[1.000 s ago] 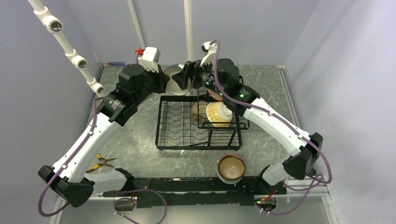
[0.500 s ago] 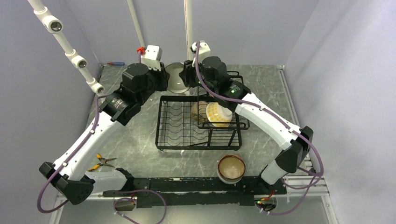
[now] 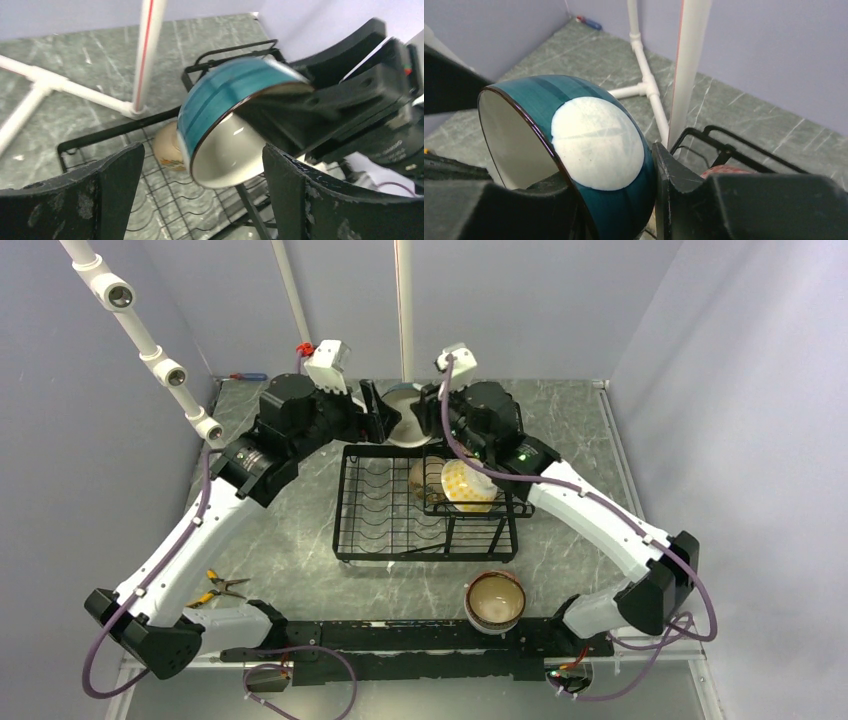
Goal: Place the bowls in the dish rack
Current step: Adjust the bowl.
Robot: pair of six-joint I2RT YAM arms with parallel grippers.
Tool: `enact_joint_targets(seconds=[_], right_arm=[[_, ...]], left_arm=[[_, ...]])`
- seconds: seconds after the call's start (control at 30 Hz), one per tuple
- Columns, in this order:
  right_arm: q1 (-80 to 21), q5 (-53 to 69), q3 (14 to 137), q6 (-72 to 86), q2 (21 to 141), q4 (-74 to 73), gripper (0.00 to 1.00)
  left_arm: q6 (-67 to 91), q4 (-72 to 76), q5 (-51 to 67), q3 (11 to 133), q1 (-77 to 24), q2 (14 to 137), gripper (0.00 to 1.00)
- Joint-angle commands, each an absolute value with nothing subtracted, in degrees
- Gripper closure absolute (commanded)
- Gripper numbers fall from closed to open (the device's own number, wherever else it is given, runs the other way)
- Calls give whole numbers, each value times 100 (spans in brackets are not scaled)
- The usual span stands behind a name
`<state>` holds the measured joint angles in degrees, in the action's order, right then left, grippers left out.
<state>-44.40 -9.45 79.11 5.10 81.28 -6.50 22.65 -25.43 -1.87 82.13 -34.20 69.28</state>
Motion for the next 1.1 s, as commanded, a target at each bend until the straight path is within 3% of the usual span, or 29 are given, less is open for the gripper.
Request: enact_joint_targets(seconds=[0.0,0.17,0.33,0.4,0.53,0.63,0.87,0.97,1.07], right_arm=[[-4151,-514,8048,531,7594,500,100],[-3921,245,8019,790,7339,460,100],[-3929,1429,7218,1113,6915,1075,100],[-3953,1670,7043,1322,6855,1149,100],[-3989,1873,7094,1699,6914,939,100],[-4016,1793,7030,1827,6953,1075,100],[-4024,1854,7517,1694,7353,613,100],[-4032,2002,7579,1625,7446,524,100],[-4030,1972,7630,1589,7516,430,100]], left_arm=[[2964,-2374,1581,8299,-3028,7039,8],[3375,-1502,3407,7836,-2493,7121,8],[3135,-599,5199,7249,-2294,7008,11],[3475,157,5441,6992,-2294,6956,13],[4011,608,5627,6842,-2294,7127,20],[4085,570,5677,6901,-2294,7221,32],[3322,-362,4945,7300,-2294,7121,29],[3110,-314,4876,7306,-2296,7079,33],[3112,-38,4871,7165,-2294,7018,45]])
